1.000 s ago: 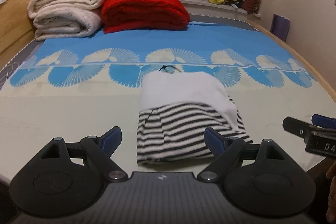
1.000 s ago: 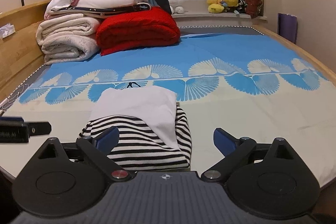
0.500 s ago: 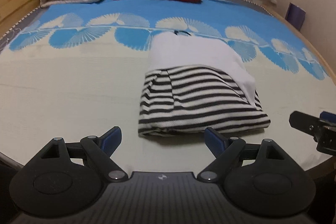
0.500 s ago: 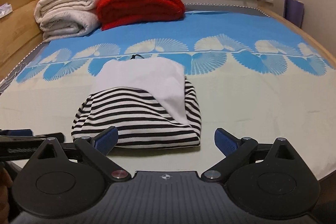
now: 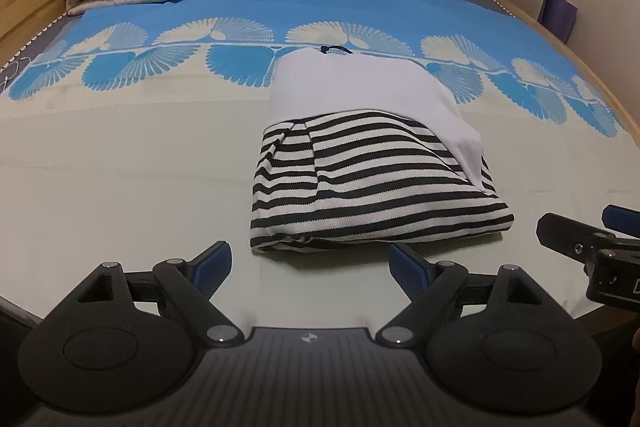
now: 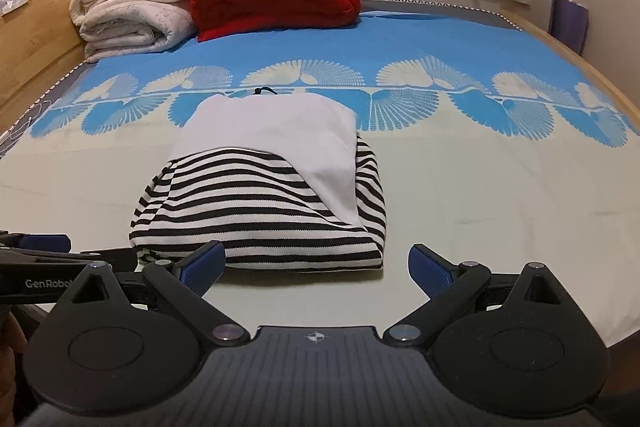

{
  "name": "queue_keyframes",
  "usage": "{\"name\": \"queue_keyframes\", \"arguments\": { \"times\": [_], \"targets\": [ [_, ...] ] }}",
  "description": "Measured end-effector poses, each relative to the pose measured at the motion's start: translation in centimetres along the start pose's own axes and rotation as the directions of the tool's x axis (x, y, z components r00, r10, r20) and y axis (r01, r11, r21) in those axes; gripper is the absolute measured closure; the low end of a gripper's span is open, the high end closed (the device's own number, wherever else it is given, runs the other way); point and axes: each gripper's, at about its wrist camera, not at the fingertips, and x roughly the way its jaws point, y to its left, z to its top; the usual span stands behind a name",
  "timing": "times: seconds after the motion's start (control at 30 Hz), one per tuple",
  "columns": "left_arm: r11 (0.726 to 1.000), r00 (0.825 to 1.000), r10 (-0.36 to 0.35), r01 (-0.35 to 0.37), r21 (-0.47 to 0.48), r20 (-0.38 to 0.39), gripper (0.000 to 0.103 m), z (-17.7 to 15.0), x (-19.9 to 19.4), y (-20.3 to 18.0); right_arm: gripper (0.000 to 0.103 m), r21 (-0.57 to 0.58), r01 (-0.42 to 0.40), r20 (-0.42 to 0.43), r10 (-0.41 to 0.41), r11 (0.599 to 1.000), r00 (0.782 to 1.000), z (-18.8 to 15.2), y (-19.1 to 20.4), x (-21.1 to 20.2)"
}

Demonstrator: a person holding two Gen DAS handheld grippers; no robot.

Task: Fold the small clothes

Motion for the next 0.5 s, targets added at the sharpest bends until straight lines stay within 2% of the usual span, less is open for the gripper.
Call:
{"name": "queue_keyframes", "arguments": {
  "times": [0.5],
  "targets": [
    [1.0,1.0,0.002,-0.002,0.001,0.004,0.014,-0.09,-0.09,-0.3,0.005,-0.015,-0.024,0.006,0.024,1.0,1.0,-0.06,0.1,-0.5]
  ]
}}
